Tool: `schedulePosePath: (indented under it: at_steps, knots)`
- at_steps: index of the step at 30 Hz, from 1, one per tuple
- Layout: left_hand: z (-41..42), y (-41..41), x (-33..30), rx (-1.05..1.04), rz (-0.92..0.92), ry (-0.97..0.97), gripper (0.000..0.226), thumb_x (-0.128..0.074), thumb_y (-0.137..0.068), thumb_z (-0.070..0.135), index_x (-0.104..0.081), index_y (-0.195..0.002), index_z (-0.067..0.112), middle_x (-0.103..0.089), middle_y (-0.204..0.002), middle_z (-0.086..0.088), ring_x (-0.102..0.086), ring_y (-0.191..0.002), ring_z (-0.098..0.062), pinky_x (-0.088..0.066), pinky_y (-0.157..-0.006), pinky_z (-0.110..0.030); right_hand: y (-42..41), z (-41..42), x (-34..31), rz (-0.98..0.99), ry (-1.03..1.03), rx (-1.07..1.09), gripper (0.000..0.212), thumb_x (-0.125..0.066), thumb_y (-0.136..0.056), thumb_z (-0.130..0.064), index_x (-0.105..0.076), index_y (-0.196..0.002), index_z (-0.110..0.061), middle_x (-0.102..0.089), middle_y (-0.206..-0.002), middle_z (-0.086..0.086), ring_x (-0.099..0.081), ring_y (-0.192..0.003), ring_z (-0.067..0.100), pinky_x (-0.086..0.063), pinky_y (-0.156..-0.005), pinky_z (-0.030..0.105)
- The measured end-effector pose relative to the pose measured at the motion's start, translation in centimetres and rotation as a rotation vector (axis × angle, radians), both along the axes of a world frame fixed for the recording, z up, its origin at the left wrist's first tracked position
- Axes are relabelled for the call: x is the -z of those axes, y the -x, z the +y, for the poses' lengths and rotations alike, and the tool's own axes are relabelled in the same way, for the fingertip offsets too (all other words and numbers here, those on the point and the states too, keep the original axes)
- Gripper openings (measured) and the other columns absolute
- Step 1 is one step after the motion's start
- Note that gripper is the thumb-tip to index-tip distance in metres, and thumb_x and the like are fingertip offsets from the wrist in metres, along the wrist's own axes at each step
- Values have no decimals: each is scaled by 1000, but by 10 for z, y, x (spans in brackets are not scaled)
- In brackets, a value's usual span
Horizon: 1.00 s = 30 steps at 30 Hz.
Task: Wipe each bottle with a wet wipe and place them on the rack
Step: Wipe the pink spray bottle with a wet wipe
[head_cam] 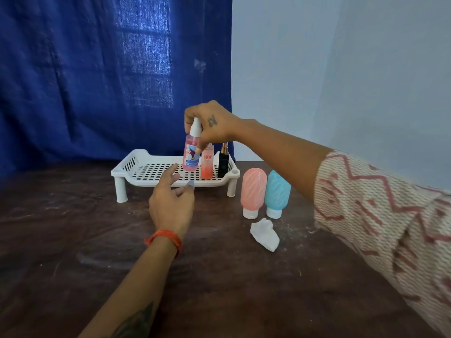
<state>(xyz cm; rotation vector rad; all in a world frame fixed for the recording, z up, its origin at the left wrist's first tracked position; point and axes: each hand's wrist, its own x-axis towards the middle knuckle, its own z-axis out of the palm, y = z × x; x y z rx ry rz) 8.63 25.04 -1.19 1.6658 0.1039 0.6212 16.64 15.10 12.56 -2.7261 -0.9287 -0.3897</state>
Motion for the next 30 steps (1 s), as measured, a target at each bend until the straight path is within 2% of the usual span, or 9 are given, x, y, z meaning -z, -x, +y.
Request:
schedulePosePath:
  at_steps: [6, 8, 11, 15, 19, 21, 26, 30]
  knots:
    - [-2, -1, 1, -1, 38, 50, 49, -63, -87, 11, -51, -131, 26, -61, -123, 4, -54, -74, 7, -45, -98, -33, -37, 17, 9, 43, 72, 64, 37, -81, -65, -8, -52, -83, -22, -58, -101, 1, -57, -93, 18, -42, -58, 18]
    - [-3, -1, 0, -1, 54, 54, 49, -62, -87, 10, -51, -131, 27, -61, -123, 5, -56, -76, 3, -45, -97, -32, -44, 22, 12, 66, 108, 77, 38, -82, -65, -9, -51, -80, -24, -57, -103, 1, -56, -93, 18, -42, -58, 18]
    - [-4, 0, -1, -4, 79, 49, 49, -62, -87, 10, -51, -132, 28, -62, -121, 7, -58, -85, -5, -44, -96, -31, -52, 26, 16, 88, 135, 92, 36, -81, -67, -9, -53, -87, -21, -53, -101, -2, -54, -94, 17, -42, -57, 18]
    - [-6, -1, 0, 4, 93, 47, 51, -62, -87, 10, -50, -133, 28, -62, -119, 8, -58, -87, -5, -45, -98, -35, -59, 29, 19, 105, 156, 109, 36, -79, -70, -8, -53, -91, -19, -53, -106, 1, -53, -95, 17, -42, -57, 18]
    - [-6, -3, 1, 7, 92, 59, 52, -62, -86, 8, -51, -133, 28, -62, -118, 9, -57, -77, 2, -46, -98, -39, -65, 31, 24, 116, 162, 124, 34, -77, -73, -6, -54, -95, -18, -52, -109, 2, -51, -94, 16, -41, -58, 17]
    - [-6, -3, 1, 6, 94, 61, 51, -62, -86, 9, -51, -133, 28, -62, -118, 9, -57, -78, 1, -47, -97, -38, -66, 31, 26, 114, 155, 126, 34, -76, -73, -6, -55, -97, -17, -54, -114, 4, -51, -94, 16, -41, -58, 16]
    - [-5, -4, 0, 3, 99, 57, 51, -62, -86, 9, -51, -132, 28, -60, -116, 12, -55, -75, 4, -46, -97, -37, -69, 31, 29, 99, 136, 130, 40, -77, -73, -6, -57, -107, -17, -53, -122, 6, -51, -98, 18, -43, -69, 22]
    - [-4, -3, 0, -2, 84, 47, 50, -62, -86, 10, -51, -132, 28, -61, -119, 10, -60, -84, -4, -46, -97, -34, -67, 28, 26, 76, 130, 112, 48, -77, -73, -8, -57, -115, -16, -53, -124, 6, -53, -106, 21, -43, -73, 23]
